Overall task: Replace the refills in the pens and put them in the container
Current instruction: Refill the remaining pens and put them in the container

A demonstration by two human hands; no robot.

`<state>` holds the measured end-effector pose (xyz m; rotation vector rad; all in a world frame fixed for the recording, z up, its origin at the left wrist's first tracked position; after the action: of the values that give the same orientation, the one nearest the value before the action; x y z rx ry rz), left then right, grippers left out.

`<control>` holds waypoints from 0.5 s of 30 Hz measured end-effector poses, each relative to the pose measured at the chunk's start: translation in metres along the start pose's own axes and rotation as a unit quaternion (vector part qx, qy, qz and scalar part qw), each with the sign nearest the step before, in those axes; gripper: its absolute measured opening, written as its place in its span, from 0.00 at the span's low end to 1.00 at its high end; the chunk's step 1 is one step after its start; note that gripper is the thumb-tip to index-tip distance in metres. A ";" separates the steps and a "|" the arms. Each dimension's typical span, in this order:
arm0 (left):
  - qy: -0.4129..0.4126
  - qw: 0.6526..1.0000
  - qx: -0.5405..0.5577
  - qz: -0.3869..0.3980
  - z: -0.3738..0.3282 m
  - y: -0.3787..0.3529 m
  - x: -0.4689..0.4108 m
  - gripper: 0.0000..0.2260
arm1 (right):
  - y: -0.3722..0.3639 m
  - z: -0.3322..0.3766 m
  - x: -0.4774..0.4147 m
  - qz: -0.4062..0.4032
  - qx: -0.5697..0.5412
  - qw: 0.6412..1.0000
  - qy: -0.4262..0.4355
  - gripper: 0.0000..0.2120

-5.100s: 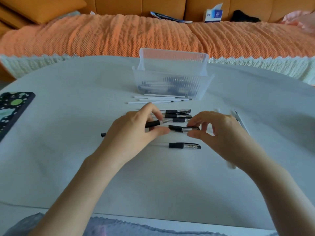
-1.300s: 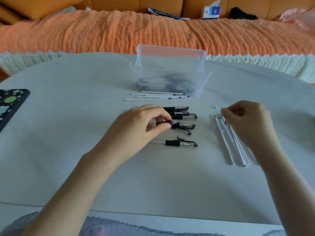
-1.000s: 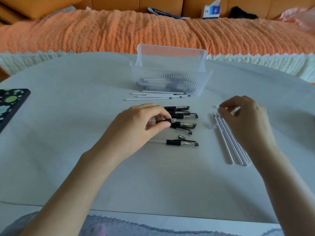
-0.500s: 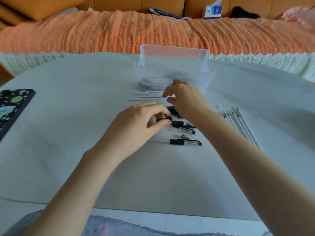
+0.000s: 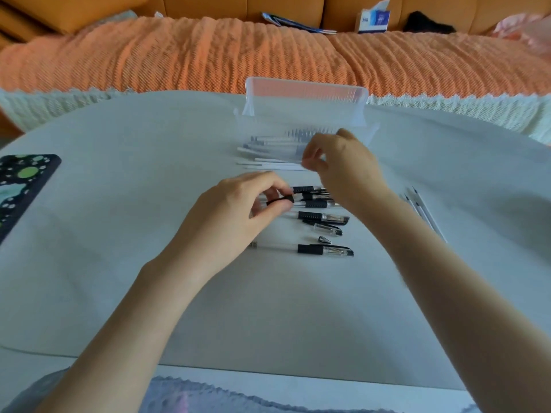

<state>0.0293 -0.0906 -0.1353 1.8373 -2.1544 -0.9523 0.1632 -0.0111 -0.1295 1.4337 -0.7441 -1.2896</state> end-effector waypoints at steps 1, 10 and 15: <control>0.007 1.000 0.005 -0.006 0.001 0.002 0.000 0.05 | 0.011 -0.005 0.006 -0.017 -0.030 0.999 -0.015 0.05; 0.043 0.997 0.065 -0.027 0.011 0.007 -0.001 0.02 | 0.032 -0.040 0.081 -0.004 -0.144 0.986 -0.087 0.07; 0.050 0.994 0.093 -0.036 0.011 0.009 -0.002 0.03 | 0.026 -0.048 0.087 0.015 -0.130 0.987 -0.097 0.08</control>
<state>0.0164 -0.0846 -0.1385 2.0110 -2.1959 -0.6764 0.2337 -0.0849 -0.1374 1.0955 -0.6943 -1.4594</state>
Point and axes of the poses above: each hand's wrist, its own x-axis away from the middle knuckle, its own y-axis out of the back of the hand, z = x × y, the point moved 8 cm from there along -x, towards the middle knuckle, and after that the axes turned 14 degrees about x, right-handed, at the moved point
